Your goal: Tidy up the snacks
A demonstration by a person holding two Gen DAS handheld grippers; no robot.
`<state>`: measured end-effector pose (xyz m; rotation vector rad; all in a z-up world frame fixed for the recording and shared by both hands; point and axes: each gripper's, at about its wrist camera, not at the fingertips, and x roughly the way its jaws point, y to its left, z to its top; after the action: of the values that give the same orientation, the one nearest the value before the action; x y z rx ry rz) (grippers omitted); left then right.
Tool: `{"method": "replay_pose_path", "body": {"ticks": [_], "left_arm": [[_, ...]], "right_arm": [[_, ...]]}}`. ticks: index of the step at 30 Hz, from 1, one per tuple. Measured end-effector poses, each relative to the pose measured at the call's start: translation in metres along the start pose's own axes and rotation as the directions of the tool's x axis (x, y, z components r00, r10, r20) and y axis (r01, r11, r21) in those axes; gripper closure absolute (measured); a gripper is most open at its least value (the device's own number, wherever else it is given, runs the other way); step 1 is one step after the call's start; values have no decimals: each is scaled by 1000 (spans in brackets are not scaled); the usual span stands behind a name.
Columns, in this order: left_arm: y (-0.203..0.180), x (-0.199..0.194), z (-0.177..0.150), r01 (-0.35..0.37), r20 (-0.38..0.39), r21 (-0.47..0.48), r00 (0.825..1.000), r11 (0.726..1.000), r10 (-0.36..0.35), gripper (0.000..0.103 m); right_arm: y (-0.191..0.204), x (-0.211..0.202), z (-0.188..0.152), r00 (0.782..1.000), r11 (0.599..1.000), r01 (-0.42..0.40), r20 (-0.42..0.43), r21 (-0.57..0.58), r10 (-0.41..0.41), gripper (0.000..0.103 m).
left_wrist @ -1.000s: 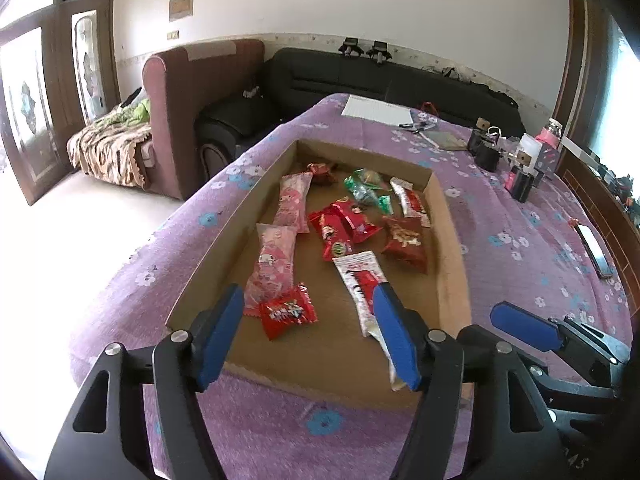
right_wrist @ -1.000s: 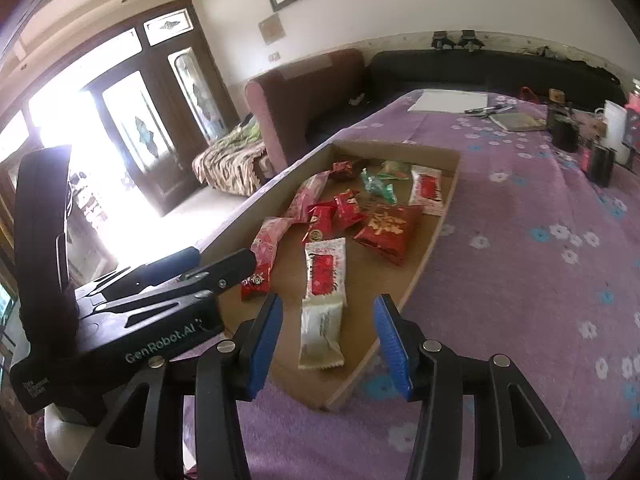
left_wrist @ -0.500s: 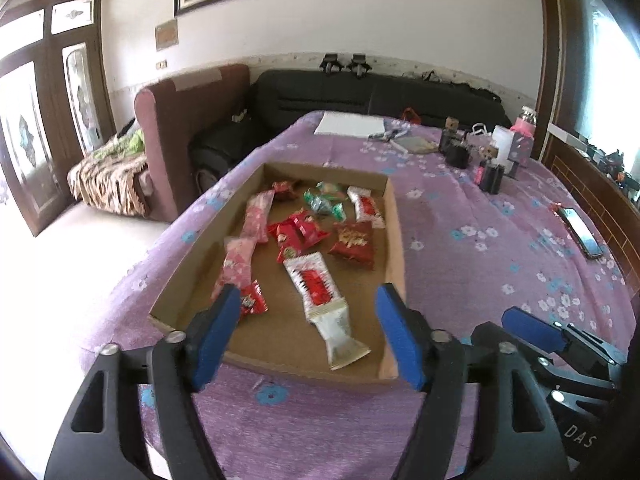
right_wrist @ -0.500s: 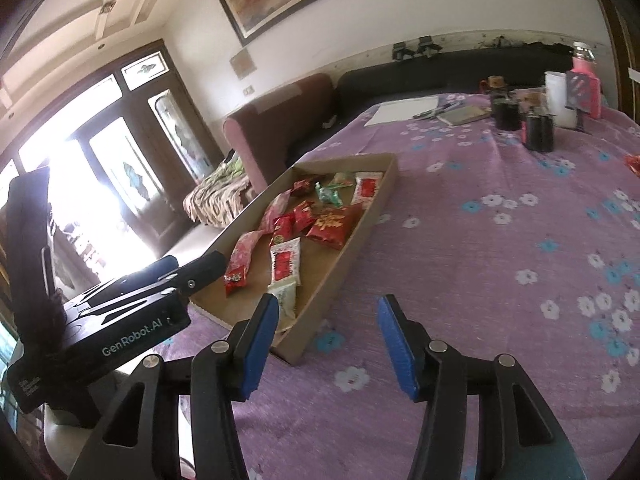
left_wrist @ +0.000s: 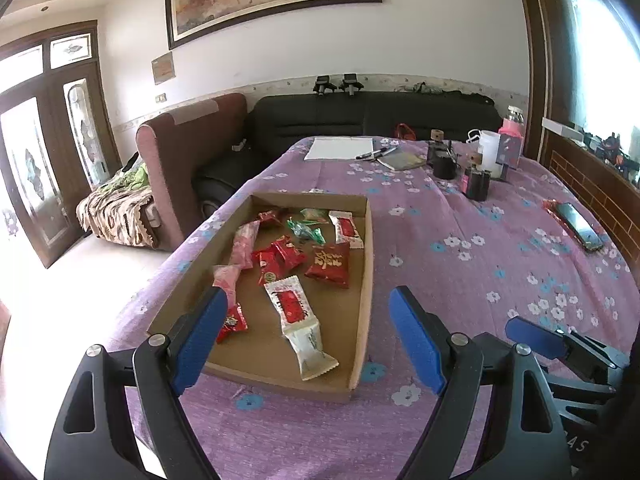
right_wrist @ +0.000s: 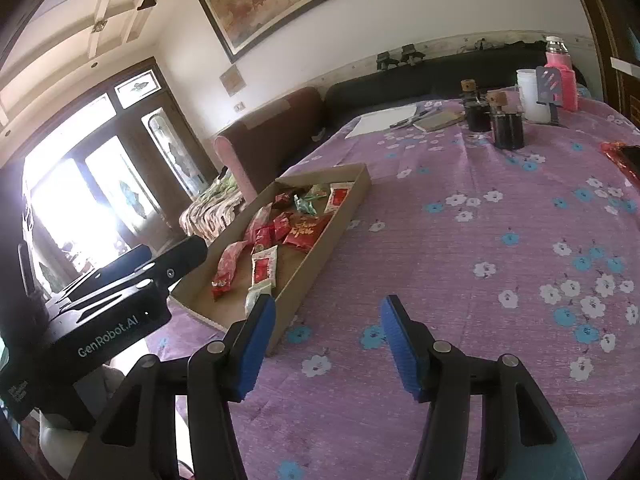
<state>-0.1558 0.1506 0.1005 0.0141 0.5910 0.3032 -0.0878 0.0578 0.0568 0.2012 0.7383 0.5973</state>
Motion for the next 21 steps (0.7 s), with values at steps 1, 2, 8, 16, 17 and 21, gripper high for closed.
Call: {"method": "replay_pose_path", "body": {"ticks": [1,2,8,16,17,21], "left_arm": [[-2,0,0,-1,-3,5,1000,1000,1,19],[-5,1,-1,-1,-5,8,1000,1000,1,19],[-16,7,-5,7,-38,32,999,999,-5,19],[-20,18,-11,23,-88,34,996,999,-20,19],[-20,20,-11,24,-94,34,995,999,-21,19],[-20,23,-14,31,-106,30,994,999,-28,19]], "right_arm": [[-2,0,0,1000,1000,2,2,2,-2,44],[-3,-1,-1,1000,1000,5,4,3,-5,42],[-3,0,-5,1000,999,30,4,-19,-30,40],[-8,2,-10,997,997,74,4,-27,-74,38],[-9,3,-10,997,997,78,3,-25,-78,37],[-11,6,-12,996,996,90,-7,-22,-90,37]]}}
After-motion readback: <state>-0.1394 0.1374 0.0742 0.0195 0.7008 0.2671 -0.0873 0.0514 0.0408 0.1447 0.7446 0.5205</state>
